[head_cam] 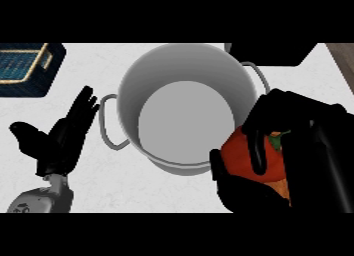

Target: Pick the bell pepper from the cutting board and place it in the pot

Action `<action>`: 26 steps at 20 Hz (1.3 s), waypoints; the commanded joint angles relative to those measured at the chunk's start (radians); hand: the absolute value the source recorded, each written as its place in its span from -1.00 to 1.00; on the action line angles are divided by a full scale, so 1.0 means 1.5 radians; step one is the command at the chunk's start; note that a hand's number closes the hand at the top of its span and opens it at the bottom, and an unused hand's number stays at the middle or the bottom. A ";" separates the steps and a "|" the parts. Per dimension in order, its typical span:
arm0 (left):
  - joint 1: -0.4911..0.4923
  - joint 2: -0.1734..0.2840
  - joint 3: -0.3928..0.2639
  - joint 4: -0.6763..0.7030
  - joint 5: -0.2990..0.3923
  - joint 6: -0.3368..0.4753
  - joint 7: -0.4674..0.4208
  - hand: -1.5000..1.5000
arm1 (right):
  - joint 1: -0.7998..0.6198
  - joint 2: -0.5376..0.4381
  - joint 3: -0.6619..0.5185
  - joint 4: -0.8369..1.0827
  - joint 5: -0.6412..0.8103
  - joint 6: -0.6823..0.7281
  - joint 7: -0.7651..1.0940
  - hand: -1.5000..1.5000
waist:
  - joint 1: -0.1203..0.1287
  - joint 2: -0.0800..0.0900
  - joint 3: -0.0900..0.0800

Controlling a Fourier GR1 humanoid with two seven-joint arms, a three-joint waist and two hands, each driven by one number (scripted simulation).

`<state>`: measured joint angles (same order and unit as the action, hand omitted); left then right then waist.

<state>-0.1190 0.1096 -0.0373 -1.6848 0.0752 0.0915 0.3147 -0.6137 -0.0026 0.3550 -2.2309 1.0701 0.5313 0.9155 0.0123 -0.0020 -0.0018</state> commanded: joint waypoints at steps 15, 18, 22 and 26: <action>-0.035 -0.024 -0.007 -0.001 -0.011 0.013 0.037 0.00 | -0.148 0.002 -0.031 0.461 -0.060 -0.217 -0.048 1.00 | 0.000 0.003 0.001; -0.013 -0.020 -0.010 -0.014 -0.006 0.002 0.038 0.00 | -0.154 0.002 -0.048 0.477 -0.161 -0.245 0.027 1.00 | 0.006 0.003 0.001; -0.019 -0.015 -0.011 0.001 -0.012 -0.006 0.021 0.00 | -0.147 0.002 -0.014 0.569 -0.232 -0.381 0.052 -1.00 | 0.015 0.006 0.001; -0.010 -0.007 0.014 0.037 -0.010 -0.012 -0.019 0.00 | -0.138 0.002 -0.013 0.543 -0.318 -0.418 0.046 -1.00 | 0.004 0.003 0.001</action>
<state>-0.1526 0.0927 -0.0357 -1.6756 0.0602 0.0861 0.3407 -0.8291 -0.0013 0.3164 -1.4242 0.6982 0.0128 0.9552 0.0226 0.0039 0.0000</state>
